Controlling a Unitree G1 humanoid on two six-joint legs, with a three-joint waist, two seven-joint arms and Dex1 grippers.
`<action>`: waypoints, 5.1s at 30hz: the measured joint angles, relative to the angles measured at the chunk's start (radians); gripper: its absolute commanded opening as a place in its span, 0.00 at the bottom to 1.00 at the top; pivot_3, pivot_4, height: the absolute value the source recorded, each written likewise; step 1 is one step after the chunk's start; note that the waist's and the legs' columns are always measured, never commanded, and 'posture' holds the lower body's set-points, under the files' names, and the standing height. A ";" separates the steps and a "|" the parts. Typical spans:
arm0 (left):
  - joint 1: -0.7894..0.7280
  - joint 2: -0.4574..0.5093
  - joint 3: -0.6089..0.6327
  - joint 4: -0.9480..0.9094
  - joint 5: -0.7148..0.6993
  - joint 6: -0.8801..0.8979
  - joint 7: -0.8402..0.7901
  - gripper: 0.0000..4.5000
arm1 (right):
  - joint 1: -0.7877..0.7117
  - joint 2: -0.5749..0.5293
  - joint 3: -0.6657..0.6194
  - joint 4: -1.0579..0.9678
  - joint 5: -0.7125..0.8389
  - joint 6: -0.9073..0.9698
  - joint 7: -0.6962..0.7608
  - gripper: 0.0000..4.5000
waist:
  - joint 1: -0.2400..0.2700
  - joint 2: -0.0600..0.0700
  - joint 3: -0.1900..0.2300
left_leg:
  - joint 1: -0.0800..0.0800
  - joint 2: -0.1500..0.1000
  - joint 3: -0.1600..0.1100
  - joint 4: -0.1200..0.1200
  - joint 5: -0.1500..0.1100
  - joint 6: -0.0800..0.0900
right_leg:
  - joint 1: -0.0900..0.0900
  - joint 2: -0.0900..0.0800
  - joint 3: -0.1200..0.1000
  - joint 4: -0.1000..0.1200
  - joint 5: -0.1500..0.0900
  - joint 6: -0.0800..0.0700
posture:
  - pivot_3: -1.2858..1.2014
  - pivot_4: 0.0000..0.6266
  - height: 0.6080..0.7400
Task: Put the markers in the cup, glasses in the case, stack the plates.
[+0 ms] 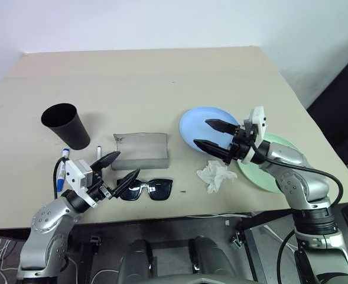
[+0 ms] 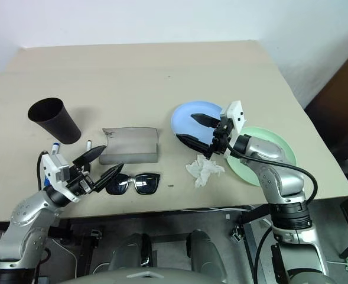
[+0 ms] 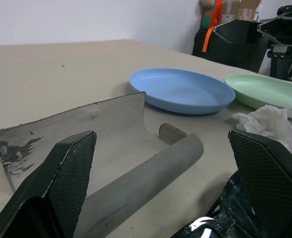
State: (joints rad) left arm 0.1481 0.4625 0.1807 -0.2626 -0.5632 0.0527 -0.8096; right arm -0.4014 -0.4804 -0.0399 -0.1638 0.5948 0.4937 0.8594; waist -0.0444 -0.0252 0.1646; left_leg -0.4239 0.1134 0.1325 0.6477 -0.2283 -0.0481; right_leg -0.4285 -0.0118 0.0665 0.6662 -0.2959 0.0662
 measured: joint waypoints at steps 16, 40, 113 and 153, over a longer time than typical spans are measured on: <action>-0.066 -0.038 -0.042 0.049 0.050 -0.013 0.006 0.99 | 0.010 -0.028 -0.022 0.000 -0.001 0.000 0.011 1.00 | 0.000 0.000 0.000 | 0.000 0.000 0.000 0.000 0.000 0.000 | 0.000 0.000 0.000 0.000 0.000 0.000 | 0.52 0.24 0.89; 0.009 -0.108 -0.075 0.091 0.090 -0.131 -0.007 0.99 | 0.030 -0.258 -0.212 0.210 -0.010 0.069 0.011 1.00 | 0.002 0.000 0.000 | 0.000 -0.001 0.000 0.001 0.000 0.000 | 0.000 0.000 0.001 -0.001 0.000 0.000 | 0.52 0.24 0.89; -0.096 -0.099 -0.124 0.091 0.135 -0.087 0.031 1.00 | -0.171 -0.520 -0.291 0.699 -0.167 0.234 0.127 0.01 | -0.001 0.001 0.000 | 0.001 -0.001 0.001 0.002 0.000 0.001 | 0.001 0.001 0.004 -0.001 0.001 0.003 | 0.52 0.24 0.89; -0.120 -0.072 -0.106 0.061 0.131 -0.041 0.070 1.00 | -0.642 -0.077 -0.022 1.112 -0.425 0.011 -0.096 0.01 | -0.001 0.003 0.001 | -0.002 -0.001 0.004 0.001 -0.001 0.002 | -0.003 0.001 0.004 0.001 0.003 0.006 | 0.52 0.24 0.89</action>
State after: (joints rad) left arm 0.0285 0.3909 0.0748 -0.2014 -0.4326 0.0117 -0.7399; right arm -1.0437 -0.5570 -0.0621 0.9480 0.1698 0.5048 0.7634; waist -0.0456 -0.0222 0.1652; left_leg -0.4261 0.1123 0.1361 0.6484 -0.2288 -0.0466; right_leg -0.4319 -0.0112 0.0710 0.6668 -0.2926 0.0722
